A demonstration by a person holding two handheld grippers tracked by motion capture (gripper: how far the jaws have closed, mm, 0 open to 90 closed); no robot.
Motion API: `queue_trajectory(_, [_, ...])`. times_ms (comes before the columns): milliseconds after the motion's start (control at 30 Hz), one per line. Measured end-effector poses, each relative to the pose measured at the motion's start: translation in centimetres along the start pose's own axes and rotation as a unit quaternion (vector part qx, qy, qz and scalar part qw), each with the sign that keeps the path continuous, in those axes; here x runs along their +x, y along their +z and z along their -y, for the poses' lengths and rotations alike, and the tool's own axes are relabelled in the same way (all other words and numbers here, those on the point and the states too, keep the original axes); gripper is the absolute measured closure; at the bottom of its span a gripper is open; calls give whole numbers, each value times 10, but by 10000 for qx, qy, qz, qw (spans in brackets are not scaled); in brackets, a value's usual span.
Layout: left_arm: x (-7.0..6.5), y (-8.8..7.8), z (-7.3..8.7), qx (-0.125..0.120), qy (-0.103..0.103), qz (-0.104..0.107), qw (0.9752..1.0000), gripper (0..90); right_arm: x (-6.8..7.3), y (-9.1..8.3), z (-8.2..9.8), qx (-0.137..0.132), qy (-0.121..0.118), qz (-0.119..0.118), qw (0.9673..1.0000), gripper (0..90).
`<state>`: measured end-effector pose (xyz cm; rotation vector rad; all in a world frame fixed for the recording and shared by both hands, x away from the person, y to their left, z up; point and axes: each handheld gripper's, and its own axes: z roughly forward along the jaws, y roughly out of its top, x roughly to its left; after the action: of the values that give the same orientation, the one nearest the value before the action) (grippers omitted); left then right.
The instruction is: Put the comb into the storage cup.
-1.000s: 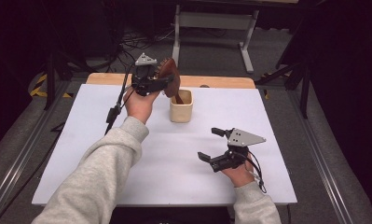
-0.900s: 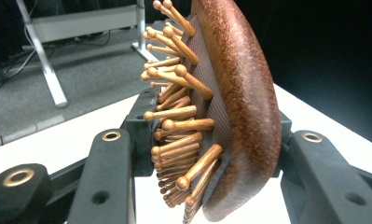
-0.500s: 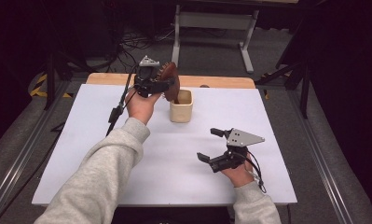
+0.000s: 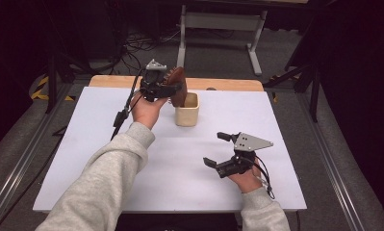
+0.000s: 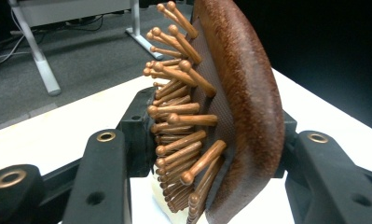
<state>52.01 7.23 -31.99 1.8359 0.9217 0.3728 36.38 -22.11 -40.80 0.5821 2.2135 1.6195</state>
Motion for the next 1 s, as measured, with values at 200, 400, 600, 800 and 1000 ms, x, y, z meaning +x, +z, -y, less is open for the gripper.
queue_trajectory(200, [1,0,3,-149,113,26,9998,450,0,0,0,-19,1,-2,10000,6])
queue_trajectory(400, [2,-4,3,-532,389,-90,9978,87,0,-1,-1,-45,-8,0,10000,6])
queue_trajectory(600, [3,-18,1,-474,616,-384,9962,2,0,-1,0,-46,6,27,10000,6])
queue_trajectory(800, [4,-35,1,-583,938,-409,9930,2,-2,0,-1,-39,9,23,10000,6])
queue_trajectory(1000, [6,-61,2,-834,987,-341,9910,2,-7,-2,-4,-186,17,25,9998,10])
